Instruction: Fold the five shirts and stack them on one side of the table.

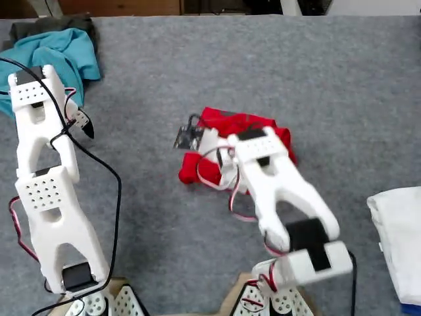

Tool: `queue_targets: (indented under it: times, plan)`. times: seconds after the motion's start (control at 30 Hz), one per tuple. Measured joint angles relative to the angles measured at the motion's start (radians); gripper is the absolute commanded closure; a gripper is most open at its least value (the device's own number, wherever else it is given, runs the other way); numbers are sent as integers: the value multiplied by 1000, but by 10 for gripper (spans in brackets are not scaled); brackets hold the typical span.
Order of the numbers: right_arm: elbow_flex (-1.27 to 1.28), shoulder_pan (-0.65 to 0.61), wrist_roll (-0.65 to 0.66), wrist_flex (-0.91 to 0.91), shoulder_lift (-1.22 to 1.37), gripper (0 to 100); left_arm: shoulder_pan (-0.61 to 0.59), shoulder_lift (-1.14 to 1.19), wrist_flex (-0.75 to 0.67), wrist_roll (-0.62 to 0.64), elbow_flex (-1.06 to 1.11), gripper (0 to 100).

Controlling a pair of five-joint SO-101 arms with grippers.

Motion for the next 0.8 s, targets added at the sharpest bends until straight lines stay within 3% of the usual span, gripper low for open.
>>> queue_targets:
  times: [0.43, 0.63, 0.8]
  plan:
    - [-130, 31, 0, -9, 155, 991, 9, 0, 0, -3, 0, 789]
    - [-190, 54, 0, 29, 163, 991, 117, -2, 0, -3, 0, 788]
    - [-222, 98, 15, 146, 25, 990, 227, -46, 0, -3, 0, 788]
